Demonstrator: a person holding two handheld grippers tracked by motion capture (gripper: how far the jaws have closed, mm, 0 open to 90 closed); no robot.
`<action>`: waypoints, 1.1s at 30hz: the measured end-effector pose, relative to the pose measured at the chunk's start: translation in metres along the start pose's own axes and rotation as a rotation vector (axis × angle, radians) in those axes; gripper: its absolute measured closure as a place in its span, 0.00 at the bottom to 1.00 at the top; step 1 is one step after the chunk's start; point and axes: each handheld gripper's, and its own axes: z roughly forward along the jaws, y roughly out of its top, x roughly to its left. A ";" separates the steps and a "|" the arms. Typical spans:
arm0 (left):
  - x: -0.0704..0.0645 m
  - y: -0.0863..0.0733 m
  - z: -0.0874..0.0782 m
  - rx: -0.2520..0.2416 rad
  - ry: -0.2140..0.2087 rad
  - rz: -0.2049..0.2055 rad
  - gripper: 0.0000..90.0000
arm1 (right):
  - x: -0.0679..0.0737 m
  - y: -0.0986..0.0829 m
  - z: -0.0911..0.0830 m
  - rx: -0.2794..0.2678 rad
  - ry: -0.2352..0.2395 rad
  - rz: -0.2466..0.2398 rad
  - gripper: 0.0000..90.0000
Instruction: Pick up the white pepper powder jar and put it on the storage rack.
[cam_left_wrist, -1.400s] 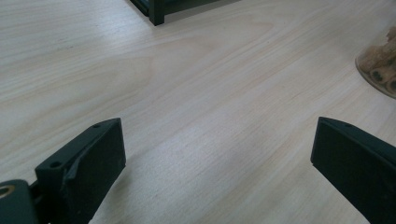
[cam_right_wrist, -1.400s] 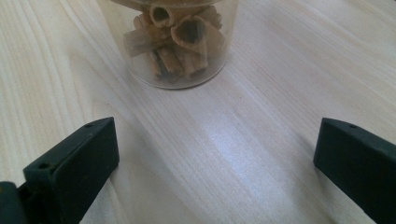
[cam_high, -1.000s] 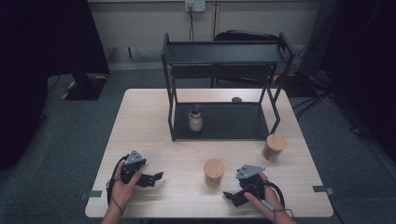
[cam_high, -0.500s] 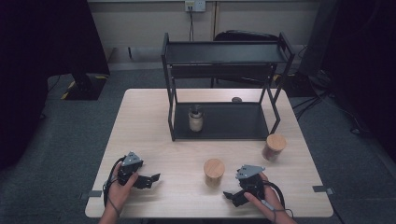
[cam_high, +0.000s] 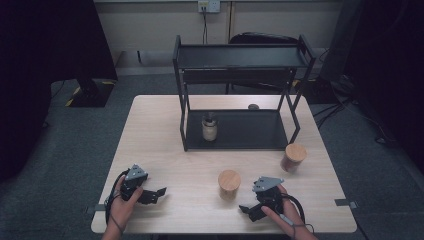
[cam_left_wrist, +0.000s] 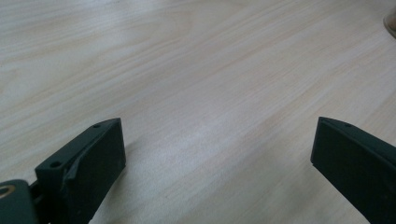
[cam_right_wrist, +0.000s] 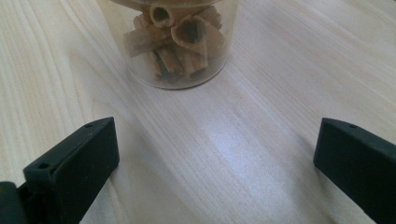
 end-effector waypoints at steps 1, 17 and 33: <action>0.000 -0.001 0.000 0.005 0.001 0.000 0.03 | 0.000 0.000 0.000 0.000 0.000 0.000 0.00; 0.002 -0.007 -0.006 0.046 0.043 0.077 0.02 | 0.000 0.000 0.000 0.001 0.000 0.000 0.00; 0.001 -0.009 -0.006 0.056 0.055 0.114 0.00 | 0.000 0.001 0.001 0.000 0.001 -0.002 0.00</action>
